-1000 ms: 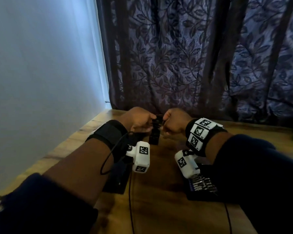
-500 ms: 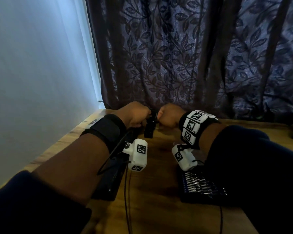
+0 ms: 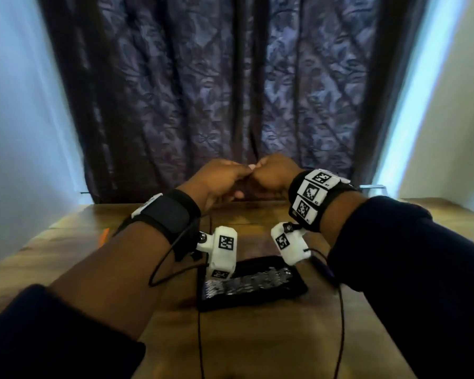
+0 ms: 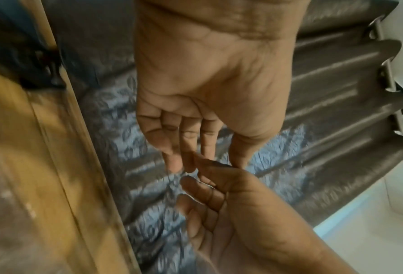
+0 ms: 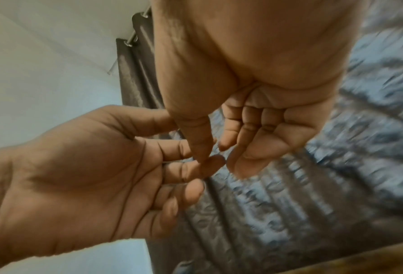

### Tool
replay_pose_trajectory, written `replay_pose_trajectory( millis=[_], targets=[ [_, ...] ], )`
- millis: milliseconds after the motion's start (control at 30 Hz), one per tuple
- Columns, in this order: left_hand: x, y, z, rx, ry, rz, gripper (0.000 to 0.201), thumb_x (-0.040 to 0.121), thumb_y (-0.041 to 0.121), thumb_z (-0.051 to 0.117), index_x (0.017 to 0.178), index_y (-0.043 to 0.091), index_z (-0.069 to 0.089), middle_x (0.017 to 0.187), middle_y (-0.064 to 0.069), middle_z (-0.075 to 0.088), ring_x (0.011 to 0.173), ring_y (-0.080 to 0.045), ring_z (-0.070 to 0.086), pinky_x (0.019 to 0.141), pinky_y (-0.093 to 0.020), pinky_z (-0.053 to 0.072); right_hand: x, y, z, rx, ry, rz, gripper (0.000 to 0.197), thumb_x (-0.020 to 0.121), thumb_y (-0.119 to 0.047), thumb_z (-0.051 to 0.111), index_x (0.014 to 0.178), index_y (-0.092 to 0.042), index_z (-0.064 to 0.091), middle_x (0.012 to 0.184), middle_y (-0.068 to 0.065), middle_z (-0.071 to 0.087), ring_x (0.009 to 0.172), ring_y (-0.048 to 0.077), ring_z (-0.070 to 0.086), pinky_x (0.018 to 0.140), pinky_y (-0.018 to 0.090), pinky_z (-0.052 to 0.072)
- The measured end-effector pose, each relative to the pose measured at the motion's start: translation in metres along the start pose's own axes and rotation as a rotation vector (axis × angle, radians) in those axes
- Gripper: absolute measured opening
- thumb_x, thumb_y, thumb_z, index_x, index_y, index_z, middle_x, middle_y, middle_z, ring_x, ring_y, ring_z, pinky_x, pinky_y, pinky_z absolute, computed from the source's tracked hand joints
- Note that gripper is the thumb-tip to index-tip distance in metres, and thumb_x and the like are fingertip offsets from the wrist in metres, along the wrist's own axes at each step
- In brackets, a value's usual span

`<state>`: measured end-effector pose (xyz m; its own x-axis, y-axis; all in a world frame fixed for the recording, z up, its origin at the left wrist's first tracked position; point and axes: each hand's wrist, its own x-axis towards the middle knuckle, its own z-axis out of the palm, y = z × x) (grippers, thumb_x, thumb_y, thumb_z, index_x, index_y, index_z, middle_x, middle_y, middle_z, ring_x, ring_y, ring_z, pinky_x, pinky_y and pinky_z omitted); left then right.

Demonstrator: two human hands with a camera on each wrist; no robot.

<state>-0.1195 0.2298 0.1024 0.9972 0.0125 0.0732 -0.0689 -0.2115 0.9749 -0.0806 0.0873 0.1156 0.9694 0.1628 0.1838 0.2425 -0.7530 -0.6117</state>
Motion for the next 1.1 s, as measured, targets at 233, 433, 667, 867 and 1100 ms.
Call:
replay_pose_trajectory(
  millis=[233,433,667,867,1100],
  targets=[
    [0.044,0.003,0.134,0.121,-0.245,-0.004,0.029,0.095,0.042,0.071,0.112,0.018,0.071,0.104,-0.004,0.071,0.061,-0.014,0.061,0.049,-0.019,0.041,-0.014,0.128,-0.098,0.051,0.091,0.248,0.01,0.091,-0.018,0.07,0.083,-0.014,0.064,0.092,0.01,0.071,0.067,0.017,0.067,0.053,0.021,0.054],
    [0.097,-0.005,0.221,0.531,-0.372,0.087,0.028,0.093,0.041,0.074,0.093,0.014,0.067,0.079,-0.009,0.058,0.068,-0.022,0.053,0.06,-0.026,0.042,0.009,0.23,-0.136,-0.264,0.09,0.449,0.033,0.086,-0.038,0.078,0.1,-0.009,0.072,0.084,0.006,0.071,0.065,0.019,0.07,0.047,0.025,0.053],
    [0.136,-0.04,0.255,1.144,-0.646,0.027,0.044,0.091,0.048,0.074,0.121,0.017,0.072,0.122,-0.005,0.072,0.11,-0.026,0.067,0.1,-0.04,0.054,0.05,0.27,-0.107,-0.69,-0.193,0.274,0.048,0.099,-0.026,0.062,0.146,-0.014,0.053,0.138,0.012,0.059,0.121,0.029,0.061,0.06,0.021,0.047],
    [0.15,-0.031,0.252,1.366,-0.819,0.112,0.061,0.1,0.055,0.057,0.149,0.019,0.052,0.152,-0.006,0.051,0.136,-0.026,0.049,0.114,-0.04,0.04,0.093,0.298,-0.086,-0.71,-0.041,0.297,0.032,0.098,-0.027,0.06,0.123,-0.008,0.066,0.119,0.01,0.069,0.108,0.028,0.067,0.083,0.032,0.054],
    [0.135,-0.038,0.209,1.138,-0.705,0.122,0.068,0.094,0.062,0.062,0.149,0.021,0.053,0.157,0.002,0.047,0.142,-0.021,0.044,0.121,-0.04,0.032,0.078,0.284,-0.093,-0.52,0.172,0.262,0.022,0.09,-0.025,0.065,0.103,-0.009,0.071,0.101,0.011,0.072,0.079,0.026,0.058,0.066,0.027,0.045]
  ],
)
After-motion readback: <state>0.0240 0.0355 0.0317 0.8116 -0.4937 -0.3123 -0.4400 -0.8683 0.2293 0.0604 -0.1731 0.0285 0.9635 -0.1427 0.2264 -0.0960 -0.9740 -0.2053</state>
